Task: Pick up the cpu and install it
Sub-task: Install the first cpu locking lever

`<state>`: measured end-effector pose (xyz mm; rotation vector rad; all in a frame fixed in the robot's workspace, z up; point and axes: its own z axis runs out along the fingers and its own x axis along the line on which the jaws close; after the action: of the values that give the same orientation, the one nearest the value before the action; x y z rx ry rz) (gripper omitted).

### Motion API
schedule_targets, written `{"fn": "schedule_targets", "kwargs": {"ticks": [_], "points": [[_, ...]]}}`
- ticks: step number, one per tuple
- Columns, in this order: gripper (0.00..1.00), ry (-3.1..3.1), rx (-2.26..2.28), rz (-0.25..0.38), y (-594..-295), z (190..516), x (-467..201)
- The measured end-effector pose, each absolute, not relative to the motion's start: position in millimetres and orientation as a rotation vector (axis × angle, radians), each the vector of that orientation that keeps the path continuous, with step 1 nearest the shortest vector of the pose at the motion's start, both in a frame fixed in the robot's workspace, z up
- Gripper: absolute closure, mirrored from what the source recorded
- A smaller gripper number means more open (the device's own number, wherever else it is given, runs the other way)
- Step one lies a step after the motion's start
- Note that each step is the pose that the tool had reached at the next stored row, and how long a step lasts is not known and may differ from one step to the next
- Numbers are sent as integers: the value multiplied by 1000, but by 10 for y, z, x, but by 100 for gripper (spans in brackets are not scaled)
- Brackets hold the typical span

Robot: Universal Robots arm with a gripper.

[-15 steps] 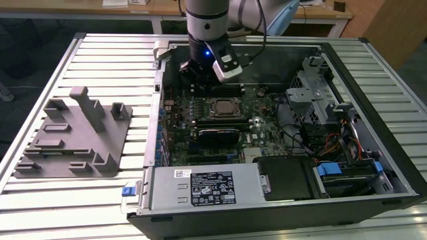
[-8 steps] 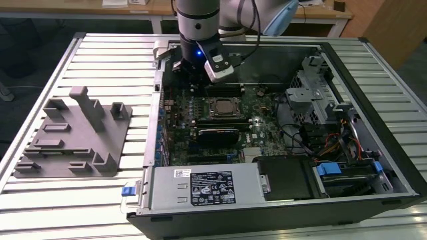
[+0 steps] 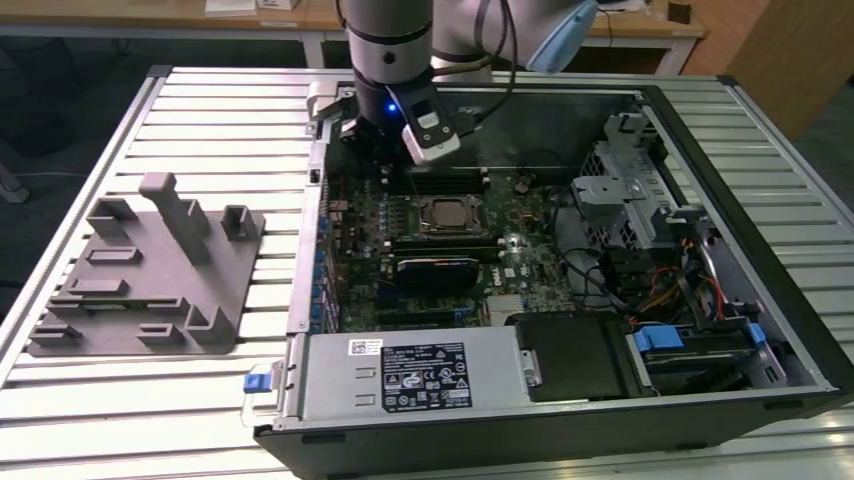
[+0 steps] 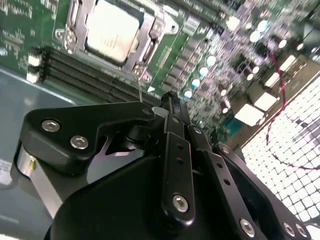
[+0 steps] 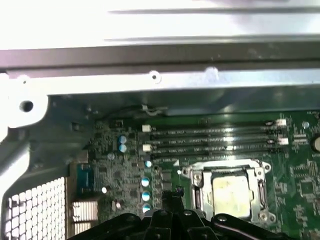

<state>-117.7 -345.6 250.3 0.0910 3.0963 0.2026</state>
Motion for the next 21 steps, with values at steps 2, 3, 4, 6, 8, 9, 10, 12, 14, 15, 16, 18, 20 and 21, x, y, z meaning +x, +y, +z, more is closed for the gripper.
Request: {"fn": "schedule_targets", "kwargs": {"ticks": [2,3,4,6,8,9,10,12,14,15,16,18,20,21], "points": [[89,3094,92,239,-3456,2504,-1189],[89,3093,92,256,-3456,2504,-1195],[89,3092,92,272,-3456,2503,-1199],[89,3090,93,301,-3456,2504,-1210],[89,3088,93,332,-3456,2504,-1217],[89,3087,93,340,-3456,2504,-1219],[89,3087,94,341,-3456,2503,-1219],[89,3087,94,341,-3456,2504,-1220],[89,3086,94,350,-3457,2504,-1220],[89,3085,94,361,-3457,2504,-1220],[89,3085,94,363,-3456,2503,-1220],[89,3083,94,380,-3457,2504,-1220],[89,3082,94,390,-3456,2501,-1215],[89,3082,94,391,-3456,2500,-1204]]}}
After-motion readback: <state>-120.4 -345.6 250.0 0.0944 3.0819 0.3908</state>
